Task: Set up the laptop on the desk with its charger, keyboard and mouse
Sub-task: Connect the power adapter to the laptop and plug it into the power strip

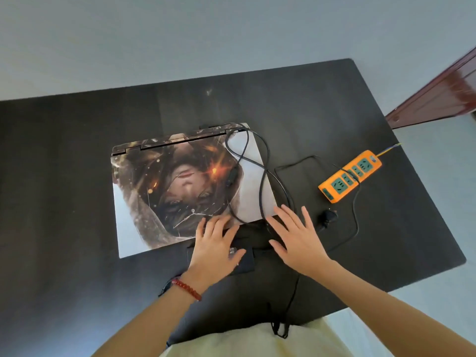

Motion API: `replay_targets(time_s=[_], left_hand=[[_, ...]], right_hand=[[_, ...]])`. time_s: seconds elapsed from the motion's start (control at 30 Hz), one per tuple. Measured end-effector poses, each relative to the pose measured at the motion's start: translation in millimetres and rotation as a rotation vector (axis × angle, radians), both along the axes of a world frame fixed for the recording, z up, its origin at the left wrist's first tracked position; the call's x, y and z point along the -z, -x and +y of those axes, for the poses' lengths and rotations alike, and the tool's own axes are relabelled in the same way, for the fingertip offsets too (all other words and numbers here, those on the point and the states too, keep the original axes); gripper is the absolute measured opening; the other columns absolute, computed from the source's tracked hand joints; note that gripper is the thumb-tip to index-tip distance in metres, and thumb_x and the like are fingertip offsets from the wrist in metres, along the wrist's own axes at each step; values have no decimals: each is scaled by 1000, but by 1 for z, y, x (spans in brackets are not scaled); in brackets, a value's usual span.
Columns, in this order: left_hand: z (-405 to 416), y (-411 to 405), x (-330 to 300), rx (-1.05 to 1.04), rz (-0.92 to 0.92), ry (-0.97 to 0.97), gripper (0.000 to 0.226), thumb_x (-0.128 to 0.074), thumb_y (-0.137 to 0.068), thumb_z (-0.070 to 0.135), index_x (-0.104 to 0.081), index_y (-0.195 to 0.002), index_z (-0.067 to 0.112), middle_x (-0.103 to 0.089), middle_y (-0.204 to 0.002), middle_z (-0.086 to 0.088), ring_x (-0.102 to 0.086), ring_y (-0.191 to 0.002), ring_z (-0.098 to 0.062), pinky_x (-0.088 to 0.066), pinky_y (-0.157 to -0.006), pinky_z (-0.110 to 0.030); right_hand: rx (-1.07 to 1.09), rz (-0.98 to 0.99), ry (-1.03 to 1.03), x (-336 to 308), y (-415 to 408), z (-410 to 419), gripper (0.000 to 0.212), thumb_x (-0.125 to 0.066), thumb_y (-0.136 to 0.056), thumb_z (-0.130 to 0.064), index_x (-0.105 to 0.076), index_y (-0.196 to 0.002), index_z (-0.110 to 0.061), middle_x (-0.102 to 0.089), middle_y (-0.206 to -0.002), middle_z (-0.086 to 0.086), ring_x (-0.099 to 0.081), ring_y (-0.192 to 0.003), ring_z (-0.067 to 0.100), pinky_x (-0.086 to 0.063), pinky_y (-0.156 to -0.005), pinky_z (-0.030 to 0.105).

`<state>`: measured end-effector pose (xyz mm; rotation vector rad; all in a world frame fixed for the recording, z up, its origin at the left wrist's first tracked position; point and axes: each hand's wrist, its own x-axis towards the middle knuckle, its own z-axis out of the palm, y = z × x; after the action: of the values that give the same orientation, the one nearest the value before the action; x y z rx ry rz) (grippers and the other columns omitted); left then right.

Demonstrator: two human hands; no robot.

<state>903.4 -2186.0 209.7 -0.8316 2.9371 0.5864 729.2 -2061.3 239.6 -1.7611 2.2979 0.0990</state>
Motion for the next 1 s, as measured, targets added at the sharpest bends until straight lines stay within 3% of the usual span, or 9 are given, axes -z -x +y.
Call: replay_targets(time_s=[0.07,0.17,0.23,0.4,0.5,0.6,0.77,0.87,1.0], left_hand=[[21,-7,3,80,-84,26,70,-63,-69,60,-54,-124,19,-54,-126,-8,-51,-119,-29,-33,-104,-51],[36,-10,12,84,-268,-4,97,-52,-70,70,-18,-145,18,-31,-145,-6,-28,-134,-25,-17,-110,-46],[39,-6,16,64,-325,43,102,-56,-71,67,-7,-146,17,-26,-147,-5,-23,-135,-25,-15,-111,-44],[40,3,10,2,-325,-27,93,-61,-72,59,-16,-145,22,-34,-142,-2,-28,-131,-22,-19,-111,-38],[42,5,1,-60,-312,-137,95,-62,-67,62,-20,-144,25,-36,-138,3,-31,-127,-19,-27,-107,-35],[54,13,-20,-163,-216,-234,96,-68,-63,59,-26,-142,25,-41,-133,5,-36,-122,-15,-33,-103,-32],[58,41,-73,-369,75,-313,90,-79,-61,46,-37,-137,24,-49,-121,4,-43,-115,-15,-33,-91,-19],[39,77,-116,-424,194,-236,88,-81,-59,45,-42,-134,21,-49,-110,4,-46,-107,-16,-34,-88,-21],[-1,139,-188,-419,379,-180,73,-80,-62,41,-50,-124,20,-53,-99,4,-50,-93,-14,-36,-78,-21]], right_hand=[[28,-53,33,-2,12,23,49,-59,-85,-33,-50,-130,-16,-48,-140,10,-41,-132,27,-21,-108,53],[-22,-93,76,-8,28,49,42,-42,-90,-33,-54,-127,-17,-53,-134,7,-46,-128,24,-26,-108,50],[-54,-135,62,-7,40,67,41,-38,-91,-33,-54,-126,-19,-57,-129,2,-50,-124,20,-26,-109,46],[67,-229,15,8,69,81,44,-42,-94,-33,-41,-136,-21,-47,-138,-1,-43,-127,14,-30,-107,30],[19,-100,-32,17,80,69,49,-43,-92,-39,-37,-137,-21,-47,-138,-2,-38,-130,15,-26,-108,34],[-40,-96,-35,12,96,59,36,-39,-96,-33,-47,-128,-18,-56,-119,0,-49,-114,18,-32,-96,31],[163,-652,332,-32,120,36,23,-44,-96,-14,-61,-108,-5,-56,-87,4,-52,-78,20,-38,-67,22],[310,-738,590,-70,139,10,24,-42,-96,-13,-61,-108,-6,-57,-83,7,-56,-76,22,-38,-64,18],[460,-868,857,-127,180,-28,24,-38,-98,-17,-61,-104,-12,-57,-79,0,-57,-78,22,-37,-46,5]])
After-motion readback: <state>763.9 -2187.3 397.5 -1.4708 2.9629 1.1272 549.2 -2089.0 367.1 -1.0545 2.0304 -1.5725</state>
